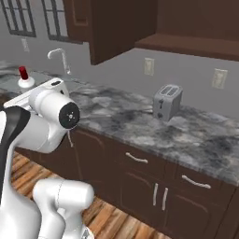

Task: Open the cabinet directly in front. Then move the liquor and the cup to the dining counter with the candle on it.

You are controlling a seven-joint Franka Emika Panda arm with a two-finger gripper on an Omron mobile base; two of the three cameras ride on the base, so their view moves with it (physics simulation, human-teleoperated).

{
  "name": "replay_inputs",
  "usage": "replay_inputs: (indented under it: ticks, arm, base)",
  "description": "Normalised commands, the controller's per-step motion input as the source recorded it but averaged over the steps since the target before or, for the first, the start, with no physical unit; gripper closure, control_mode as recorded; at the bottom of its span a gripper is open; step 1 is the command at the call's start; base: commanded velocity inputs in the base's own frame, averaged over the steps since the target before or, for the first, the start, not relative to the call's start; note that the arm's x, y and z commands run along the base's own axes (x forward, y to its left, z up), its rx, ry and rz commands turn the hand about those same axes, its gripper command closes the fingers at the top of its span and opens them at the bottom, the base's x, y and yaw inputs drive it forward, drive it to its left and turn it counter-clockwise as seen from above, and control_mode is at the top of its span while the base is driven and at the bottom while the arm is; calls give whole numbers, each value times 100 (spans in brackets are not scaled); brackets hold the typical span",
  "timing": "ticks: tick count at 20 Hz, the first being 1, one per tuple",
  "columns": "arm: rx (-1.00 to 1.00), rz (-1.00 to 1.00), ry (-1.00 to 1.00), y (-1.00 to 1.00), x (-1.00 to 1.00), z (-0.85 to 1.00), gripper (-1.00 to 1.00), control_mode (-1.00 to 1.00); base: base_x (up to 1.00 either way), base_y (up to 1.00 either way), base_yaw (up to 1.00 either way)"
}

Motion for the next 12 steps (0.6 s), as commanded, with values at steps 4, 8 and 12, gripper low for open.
replay_inputs:
  ticks: [4,8,12]
  arm:
    - [0,0,0,0,0,0,100,100]
    - [0,0,0,0,0,0,100,100]
    - [0,0,0,0,0,0,100,100]
  base:
    - [-18,25,86]
    - [-21,23,87]
    - [-17,13,91]
